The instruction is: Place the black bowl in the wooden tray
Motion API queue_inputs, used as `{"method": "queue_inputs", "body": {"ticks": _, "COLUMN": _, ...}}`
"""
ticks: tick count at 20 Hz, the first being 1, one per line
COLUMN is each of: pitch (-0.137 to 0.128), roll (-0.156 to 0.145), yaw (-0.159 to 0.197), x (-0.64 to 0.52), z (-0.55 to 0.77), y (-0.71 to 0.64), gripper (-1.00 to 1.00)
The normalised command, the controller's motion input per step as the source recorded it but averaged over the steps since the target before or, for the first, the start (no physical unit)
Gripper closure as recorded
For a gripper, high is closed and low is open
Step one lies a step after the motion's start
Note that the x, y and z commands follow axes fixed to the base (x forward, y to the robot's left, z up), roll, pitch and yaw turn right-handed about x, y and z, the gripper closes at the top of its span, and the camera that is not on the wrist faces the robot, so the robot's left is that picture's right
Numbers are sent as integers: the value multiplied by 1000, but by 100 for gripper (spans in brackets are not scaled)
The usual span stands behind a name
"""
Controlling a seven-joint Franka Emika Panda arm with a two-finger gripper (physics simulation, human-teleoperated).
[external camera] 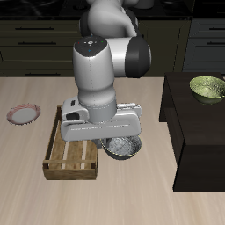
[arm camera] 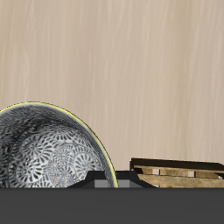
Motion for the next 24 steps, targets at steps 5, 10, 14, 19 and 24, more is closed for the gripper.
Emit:
{"method": "queue_inputs", "body": {"ticks": 5, "pitch": -55, "roll": -30, "yaw": -49, "x": -255, "z": 475, "y": -221, "gripper": 100}}
{"method": "queue_inputs", "body": {"ticks": 10, "pitch": -32, "roll": -15, "yaw": -21, "x": -188, "z": 275, "y": -165, "gripper": 100}}
{"method": "queue_inputs", "body": {"ticks": 14, "pitch": -17, "roll": -30, "yaw": -23, "x": -194, "z": 201, "y": -280, "gripper": 100}}
{"method": "queue_inputs", "body": {"ticks": 19, "pitch": -13, "roll": 24, "yaw": -6, "x": -182, "z": 99, "y": -46, "gripper": 100}}
{"method": "queue_inputs", "body": {"ticks": 24, "pitch": -23, "roll": -8, "yaw": -23, "x": -158, "z": 84, "y": -137, "gripper": 100}}
